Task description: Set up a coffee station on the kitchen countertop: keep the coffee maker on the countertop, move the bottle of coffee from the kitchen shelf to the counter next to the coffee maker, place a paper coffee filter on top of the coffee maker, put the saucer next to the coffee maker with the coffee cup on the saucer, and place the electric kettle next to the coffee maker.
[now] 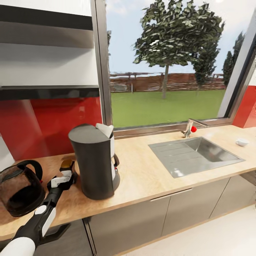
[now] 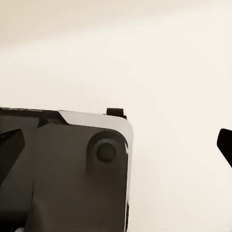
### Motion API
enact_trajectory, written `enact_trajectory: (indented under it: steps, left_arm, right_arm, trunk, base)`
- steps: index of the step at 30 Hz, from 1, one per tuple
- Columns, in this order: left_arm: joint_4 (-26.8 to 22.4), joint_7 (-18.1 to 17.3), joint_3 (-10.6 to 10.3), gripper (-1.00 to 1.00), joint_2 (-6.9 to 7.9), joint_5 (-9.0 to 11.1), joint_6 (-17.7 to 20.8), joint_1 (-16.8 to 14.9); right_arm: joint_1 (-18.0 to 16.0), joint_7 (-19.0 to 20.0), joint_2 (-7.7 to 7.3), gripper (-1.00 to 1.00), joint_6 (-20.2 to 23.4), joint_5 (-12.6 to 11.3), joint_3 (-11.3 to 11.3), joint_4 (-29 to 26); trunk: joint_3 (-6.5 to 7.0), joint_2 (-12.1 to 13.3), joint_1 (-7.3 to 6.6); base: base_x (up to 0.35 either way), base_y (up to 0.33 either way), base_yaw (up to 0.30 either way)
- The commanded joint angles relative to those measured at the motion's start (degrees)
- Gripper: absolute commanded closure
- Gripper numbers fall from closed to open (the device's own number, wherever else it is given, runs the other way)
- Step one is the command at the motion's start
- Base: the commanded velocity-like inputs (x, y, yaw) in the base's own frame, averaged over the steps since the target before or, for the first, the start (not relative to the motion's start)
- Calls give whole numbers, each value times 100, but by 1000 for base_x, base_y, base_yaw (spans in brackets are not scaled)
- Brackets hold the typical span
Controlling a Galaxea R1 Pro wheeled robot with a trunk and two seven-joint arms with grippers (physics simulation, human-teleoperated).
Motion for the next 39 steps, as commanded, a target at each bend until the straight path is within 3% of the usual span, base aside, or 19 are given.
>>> enact_trajectory:
  steps: [1,11,16,17,19,23,24,26,31,35,39]
  left_arm:
    - [5,-57,16,-100,-2,50,-6,-5]
    - [3,-59,10,-100,-11,60,-7,4]
    - [-227,-74,1,-100,-43,76,-75,259]
    - [-317,-97,0,-100,-47,79,-164,344]
    - [-716,-153,-32,-100,-65,83,-650,863]
    - [-1095,-371,-43,-100,-103,83,-799,1372]
    - [-1310,-467,-44,-100,-123,94,-907,1629]
    - [-1485,-518,-45,-100,-185,167,-1476,1972]
    - [-1564,-533,-45,-100,-293,225,-1936,2414]
    - [-1539,-537,-37,-100,-390,450,-2135,2775]
    - [-1511,-511,-37,-100,-501,538,-2925,3202]
  right_arm:
    - [-4,24,-1,-100,-20,43,-50,4]
    - [-8,32,-1,-100,-20,35,-45,4]
    - [-6,33,7,-100,-25,34,-41,4]
    - [-5,33,7,-100,-26,34,-41,4]
    - [-7,33,60,-100,-28,34,-41,4]
    - [-9,33,81,-100,-28,35,-41,4]
    - [-6,33,85,-100,-33,37,-41,4]
    - [-8,33,90,-100,-84,41,-41,4]
    - [-6,33,90,-100,-105,46,-41,4]
    - [-5,33,121,-100,-107,56,-41,12]
    - [-3,33,140,-100,-108,60,-41,13]
  trunk:
    - [-12,-12,1]
    - [-12,-12,1]
    - [-12,-12,1]
    - [-12,-12,1]
    - [-12,-12,1]
    - [-12,-12,1]
    - [-12,-12,1]
    - [-12,-12,1]
    - [-12,-12,1]
    - [-12,-12,1]
    - [-12,-12,1]
  base:
    - [-298,0,0]
    - [-330,0,0]
    - [-180,0,0]
    - [-45,0,0]
    - [-11,0,0]
    - [-3,0,0]
    - [0,0,0]
    - [0,0,0]
    - [0,0,0]
    - [0,0,0]
    - [0,0,0]
